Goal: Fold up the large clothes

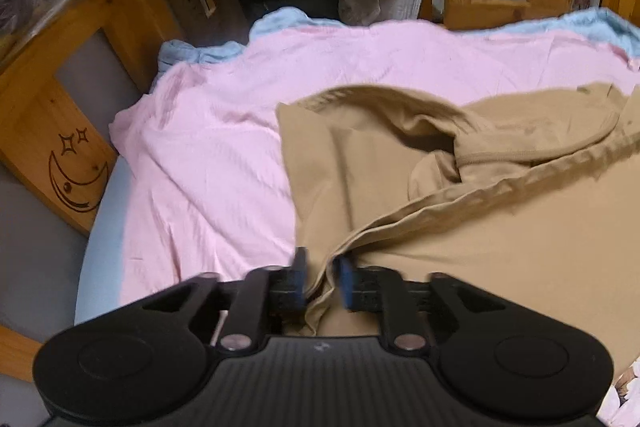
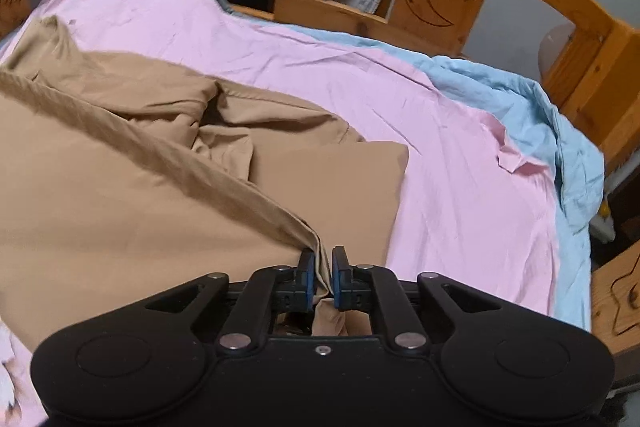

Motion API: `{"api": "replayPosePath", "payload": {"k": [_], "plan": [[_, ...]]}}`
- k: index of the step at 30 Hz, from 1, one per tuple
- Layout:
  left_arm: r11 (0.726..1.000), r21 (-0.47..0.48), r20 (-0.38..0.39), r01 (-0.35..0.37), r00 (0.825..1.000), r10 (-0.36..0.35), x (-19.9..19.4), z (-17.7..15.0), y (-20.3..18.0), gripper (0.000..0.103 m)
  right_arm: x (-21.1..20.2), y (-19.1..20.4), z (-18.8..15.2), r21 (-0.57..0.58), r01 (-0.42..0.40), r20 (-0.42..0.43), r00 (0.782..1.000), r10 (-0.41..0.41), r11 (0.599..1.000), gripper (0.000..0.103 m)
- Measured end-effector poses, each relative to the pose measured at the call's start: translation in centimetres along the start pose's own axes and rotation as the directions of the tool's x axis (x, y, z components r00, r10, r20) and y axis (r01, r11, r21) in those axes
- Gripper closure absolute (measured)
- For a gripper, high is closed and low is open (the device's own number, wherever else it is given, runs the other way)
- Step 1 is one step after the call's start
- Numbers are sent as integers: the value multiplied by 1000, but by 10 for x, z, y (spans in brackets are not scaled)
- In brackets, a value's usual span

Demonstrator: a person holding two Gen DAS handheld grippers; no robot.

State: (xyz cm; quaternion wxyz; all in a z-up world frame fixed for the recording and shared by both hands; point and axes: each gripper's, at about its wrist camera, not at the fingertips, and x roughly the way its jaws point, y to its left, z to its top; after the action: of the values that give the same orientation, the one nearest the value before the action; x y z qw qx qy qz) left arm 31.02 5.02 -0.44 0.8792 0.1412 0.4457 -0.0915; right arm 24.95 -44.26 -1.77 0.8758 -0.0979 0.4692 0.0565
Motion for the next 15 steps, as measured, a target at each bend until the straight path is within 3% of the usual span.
{"api": "replayPosePath", "payload": {"k": [1,3,7,10,12,15], "plan": [[1000,-10,25,-8,1000,8,-5,-3,5,26,0,-3,-2,19,-9,11,1000,8,1000,88],[999,-48,85,-6,996,10,-16,-6,17,7,-6,-14,-9,88,-22,52,999,18,996,73],[973,-207,151,100,986,-70,-36,-22,52,6,-26,-43,-33,299,-114,163,984,67,948,49],[949,-291,156,123,984,-80,-42,-39,69,6,-47,-56,-60,417,-164,252,966,60,894,31],[940,-323,133,105,989,-65,-39,-56,74,6,-57,-57,-79,477,-179,267,962,52,860,26],[896,-425,73,129,991,-108,-28,-88,79,14,-57,-53,-102,519,-188,252,966,60,834,25]]}}
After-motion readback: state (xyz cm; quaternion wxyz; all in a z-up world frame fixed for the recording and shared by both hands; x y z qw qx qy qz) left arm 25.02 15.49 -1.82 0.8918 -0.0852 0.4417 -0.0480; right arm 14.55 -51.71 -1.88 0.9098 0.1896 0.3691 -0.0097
